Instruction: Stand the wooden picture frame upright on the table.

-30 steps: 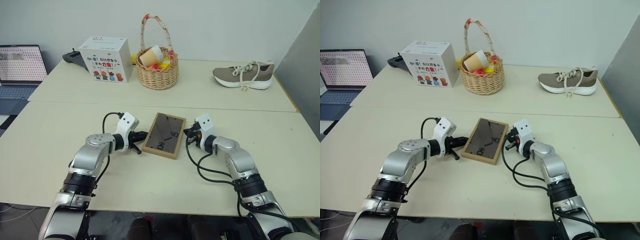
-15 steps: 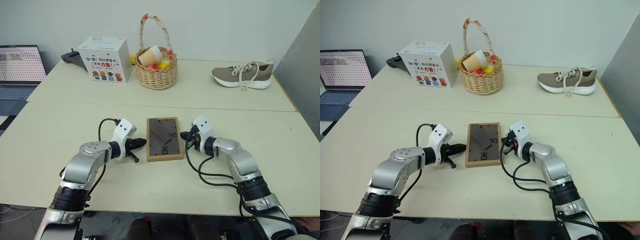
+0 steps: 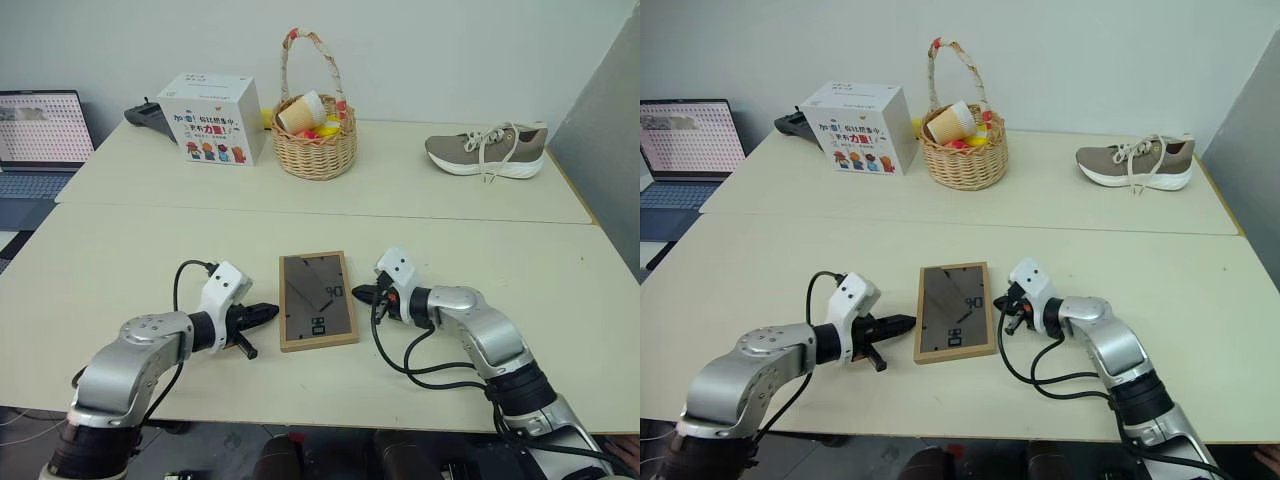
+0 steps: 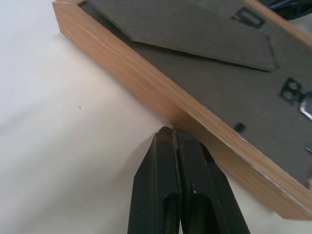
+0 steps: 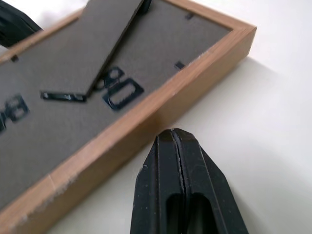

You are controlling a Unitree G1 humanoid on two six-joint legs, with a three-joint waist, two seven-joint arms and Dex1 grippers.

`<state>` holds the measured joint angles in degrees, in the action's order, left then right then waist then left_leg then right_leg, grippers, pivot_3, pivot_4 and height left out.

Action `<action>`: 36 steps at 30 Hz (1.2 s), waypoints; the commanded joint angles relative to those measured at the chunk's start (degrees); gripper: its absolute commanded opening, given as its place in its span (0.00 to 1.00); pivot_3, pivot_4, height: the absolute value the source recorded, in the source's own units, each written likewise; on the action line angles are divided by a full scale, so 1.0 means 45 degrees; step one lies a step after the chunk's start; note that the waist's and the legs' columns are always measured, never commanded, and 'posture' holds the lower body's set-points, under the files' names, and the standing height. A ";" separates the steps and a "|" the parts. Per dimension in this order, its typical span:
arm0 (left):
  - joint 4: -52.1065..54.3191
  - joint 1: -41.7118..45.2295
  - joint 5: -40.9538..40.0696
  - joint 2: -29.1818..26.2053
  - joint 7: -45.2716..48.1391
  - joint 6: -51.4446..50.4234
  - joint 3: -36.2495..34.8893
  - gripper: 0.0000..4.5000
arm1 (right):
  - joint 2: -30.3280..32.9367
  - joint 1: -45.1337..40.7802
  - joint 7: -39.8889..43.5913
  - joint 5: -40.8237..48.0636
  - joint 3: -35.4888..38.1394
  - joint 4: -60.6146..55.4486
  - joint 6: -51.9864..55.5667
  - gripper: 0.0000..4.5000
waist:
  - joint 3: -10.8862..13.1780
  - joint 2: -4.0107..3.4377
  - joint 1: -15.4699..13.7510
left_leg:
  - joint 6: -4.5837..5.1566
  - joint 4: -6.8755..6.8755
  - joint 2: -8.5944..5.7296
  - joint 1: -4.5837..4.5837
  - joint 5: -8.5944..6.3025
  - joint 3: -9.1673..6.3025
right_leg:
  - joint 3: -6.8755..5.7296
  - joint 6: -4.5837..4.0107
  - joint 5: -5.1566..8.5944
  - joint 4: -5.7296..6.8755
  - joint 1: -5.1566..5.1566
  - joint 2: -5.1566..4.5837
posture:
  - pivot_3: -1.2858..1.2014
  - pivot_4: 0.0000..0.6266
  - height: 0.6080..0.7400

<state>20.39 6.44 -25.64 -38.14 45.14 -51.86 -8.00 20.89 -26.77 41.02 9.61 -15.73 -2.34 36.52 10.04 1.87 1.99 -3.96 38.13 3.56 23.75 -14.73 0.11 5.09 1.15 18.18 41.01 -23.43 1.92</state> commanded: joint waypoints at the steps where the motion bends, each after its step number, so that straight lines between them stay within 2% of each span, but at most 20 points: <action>1: 0.0953 -0.0413 -0.2628 -0.0285 0.0643 -0.2035 -0.1995 0.11 | 0.0157 -0.0136 0.0190 0.0018 0.0286 -0.0009 -0.0674 0.00 | -0.0001 0.0001 0.0020 | 0.0000 0.0000 0.0002 0.0000 0.0000 0.0002 | -0.0006 0.0000 0.0000 0.0001 0.0000 0.0002 | 0.52 0.24 1.00; 5: 0.0399 0.0115 -0.5470 0.0352 -0.0063 -0.6306 -0.3912 0.28 | 0.0056 -0.0040 0.0291 0.0219 0.0334 0.0014 -0.0898 0.00 | 0.0000 0.0001 0.0080 | 0.0001 -0.0002 0.0002 -0.0003 0.0000 -0.0003 | -0.0008 0.0001 0.0001 0.0001 0.0003 0.0003 | 0.52 0.24 1.00; 8: -0.0378 0.0865 -0.6640 0.1070 -0.0586 -0.8611 -0.4832 0.40 | -0.0077 0.0079 0.0357 0.0202 0.0101 -0.0081 -0.0958 0.00 | -0.0003 0.0006 0.0088 | 0.0001 0.0002 0.0000 0.0000 0.0000 -0.0014 | -0.0019 0.0003 0.0002 0.0000 0.0009 0.0003 | 0.52 0.24 1.00; 15: -0.2698 0.1142 -0.7177 0.1642 -0.2240 -0.9031 -0.4817 0.70 | -0.1045 0.0192 -0.0059 0.0013 -0.0275 0.0146 -0.0987 0.00 | -0.0008 0.0012 0.0206 | -0.0003 -0.0004 0.0010 -0.0032 0.0001 -0.0040 | -0.0009 0.0001 0.0001 0.0011 0.0023 -0.0013 | 0.52 0.24 1.00; 20: -0.2976 0.0875 -0.7047 0.1617 -0.2515 -0.9031 -0.4516 0.96 | -0.1129 0.0649 -0.0225 -0.0110 -0.0476 -0.0119 -0.0978 0.00 | -0.0011 0.0012 0.0244 | -0.0005 -0.0015 0.0011 -0.0054 0.0001 -0.0037 | 0.0002 0.0000 0.0001 0.0012 0.0032 -0.0016 | 0.52 0.24 1.00; 21: -0.3131 0.0928 -0.6964 0.1706 -0.2581 -0.9004 -0.4508 0.99 | -0.1180 0.0699 -0.0254 -0.0118 -0.0533 -0.0162 -0.0954 0.00 | -0.0019 0.0013 0.0245 | -0.0005 -0.0018 0.0010 -0.0067 0.0001 -0.0036 | 0.0001 0.0000 0.0001 0.0011 0.0043 -0.0017 | 0.52 0.24 1.00; 26: -0.3179 0.1204 -0.6925 0.2894 -0.2975 -0.8534 -0.3748 0.99 | -0.1872 0.0614 -0.0572 -0.0167 -0.0833 -0.0187 -0.0783 0.00 | -0.0066 -0.0017 0.0259 | -0.0003 -0.0026 -0.0006 -0.0123 0.0000 -0.0013 | 0.0019 0.0002 0.0002 0.0009 0.0092 -0.0015 | 0.52 0.24 1.00; 30: -0.3084 0.1448 -0.6979 0.3879 -0.3462 -0.8297 -0.3631 0.99 | -0.2253 0.0630 -0.0703 -0.0228 -0.0899 -0.0161 -0.0728 0.00 | -0.0067 -0.0019 0.0179 | -0.0004 -0.0037 -0.0015 -0.0215 -0.0003 -0.0017 | -0.0010 0.0005 0.0005 -0.0045 0.0233 -0.0011 | 0.52 0.24 1.00; 36: -0.3076 0.1229 -0.6822 0.4291 -0.3652 -0.7789 -0.3224 0.99 | -0.2104 0.0858 -0.0728 -0.0390 -0.0875 -0.0066 -0.0855 0.00 | -0.0070 -0.0016 -0.0047 | -0.0006 -0.0032 -0.0025 -0.0213 -0.0004 -0.0024 | -0.0010 0.0006 0.0005 -0.0068 0.0248 -0.0023 | 0.52 0.24 1.00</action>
<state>7.03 13.31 -57.59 -19.74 30.05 -86.71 -25.29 11.12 -23.09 37.61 7.78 -19.94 -1.28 33.53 9.72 1.80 1.78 -3.98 37.98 3.45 22.79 -14.75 0.00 5.05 1.18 18.20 40.70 -22.31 1.82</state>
